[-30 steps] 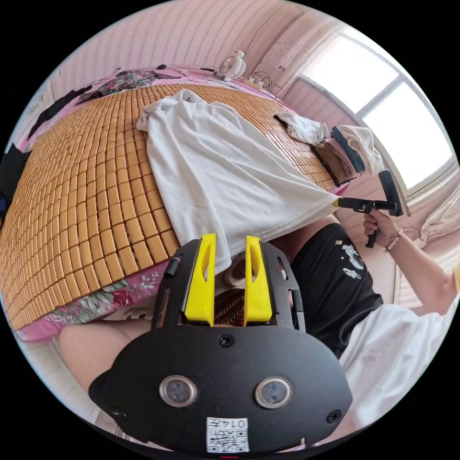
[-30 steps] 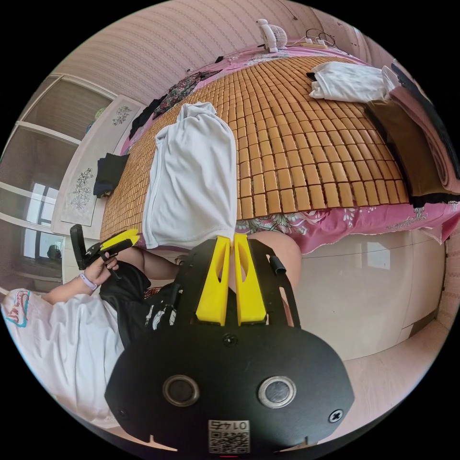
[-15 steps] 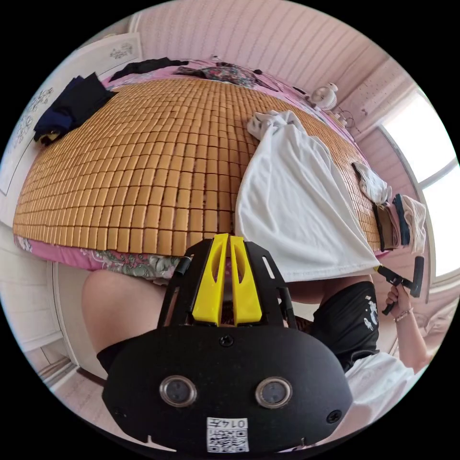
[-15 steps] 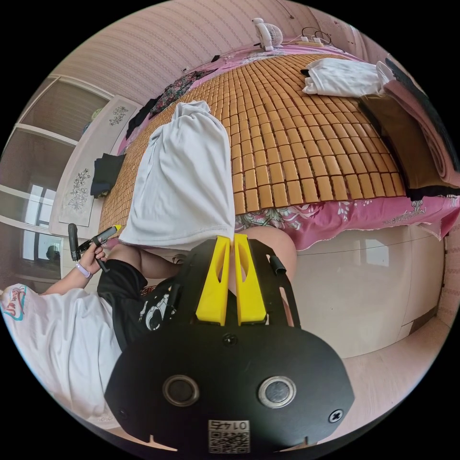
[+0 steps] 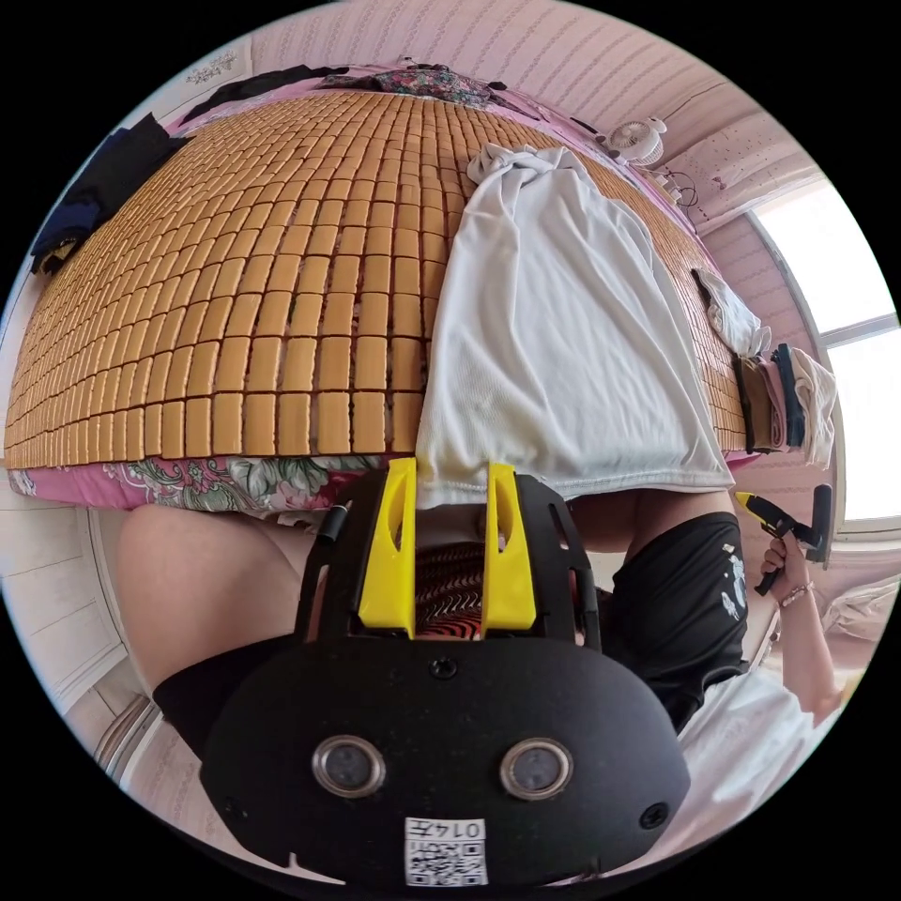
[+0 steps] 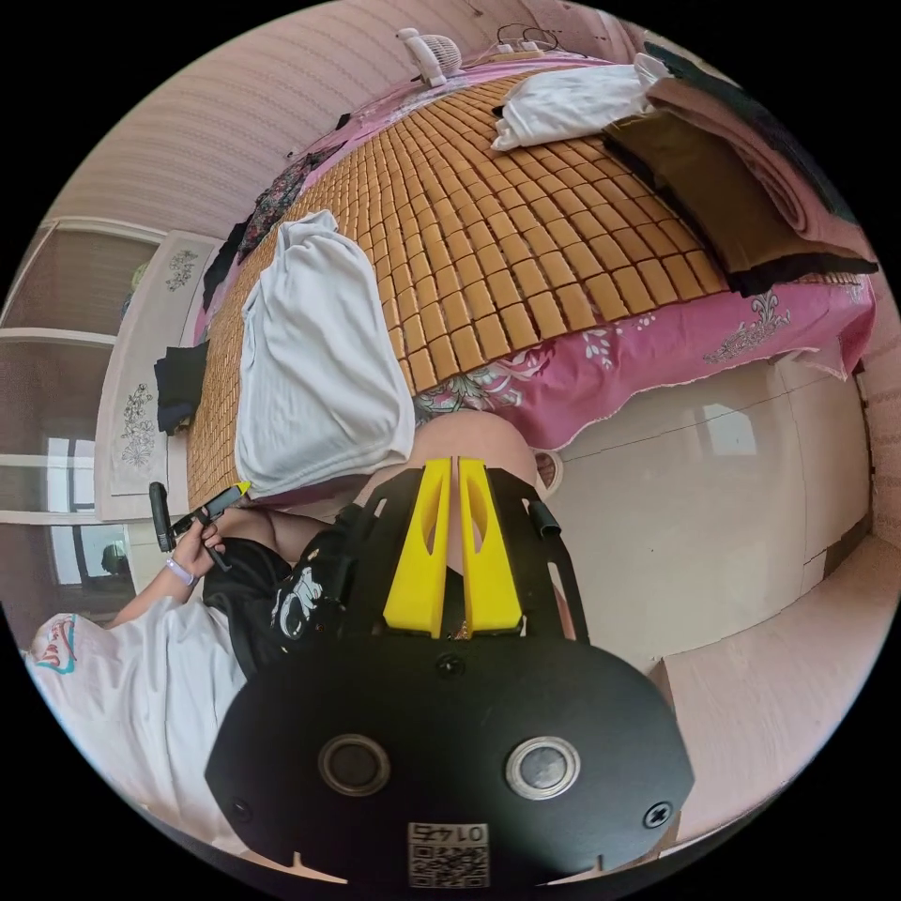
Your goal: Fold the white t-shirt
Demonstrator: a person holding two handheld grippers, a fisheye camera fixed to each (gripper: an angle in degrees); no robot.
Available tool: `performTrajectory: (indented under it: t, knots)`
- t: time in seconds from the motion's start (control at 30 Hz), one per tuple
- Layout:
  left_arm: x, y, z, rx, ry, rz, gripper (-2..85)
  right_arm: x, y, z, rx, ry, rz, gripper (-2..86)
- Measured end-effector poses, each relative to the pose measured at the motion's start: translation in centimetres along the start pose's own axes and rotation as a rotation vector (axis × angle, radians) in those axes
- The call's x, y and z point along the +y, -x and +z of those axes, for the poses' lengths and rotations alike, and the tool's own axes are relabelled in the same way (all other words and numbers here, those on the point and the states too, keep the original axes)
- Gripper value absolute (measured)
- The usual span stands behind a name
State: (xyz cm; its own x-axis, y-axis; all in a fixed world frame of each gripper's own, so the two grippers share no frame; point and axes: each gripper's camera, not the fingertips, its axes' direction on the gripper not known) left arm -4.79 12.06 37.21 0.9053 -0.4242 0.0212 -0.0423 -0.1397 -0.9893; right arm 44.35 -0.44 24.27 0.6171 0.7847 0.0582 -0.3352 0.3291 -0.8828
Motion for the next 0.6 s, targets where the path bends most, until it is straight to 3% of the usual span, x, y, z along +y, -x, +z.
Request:
performTrajectory:
  t: [0.13, 0.33, 0.6]
  knots:
    - [0.0, -0.4, 0.2, -0.105, 0.048, 0.058, 3.3, -0.7, -0.3, -0.2, -0.087, -0.033, 0.027, 2.9]
    - [1.6, 1.0, -2.3, 0.076, 0.032, 0.074, -0.3, -2.3, -0.1, 0.9, -0.174, 0.006, 0.019, 5.4]
    - [5.5, 4.0, -3.1, 0.180, 0.008, -0.011, -0.6, -2.3, 1.8, 2.2, -0.060, 0.091, -0.098, 6.8]
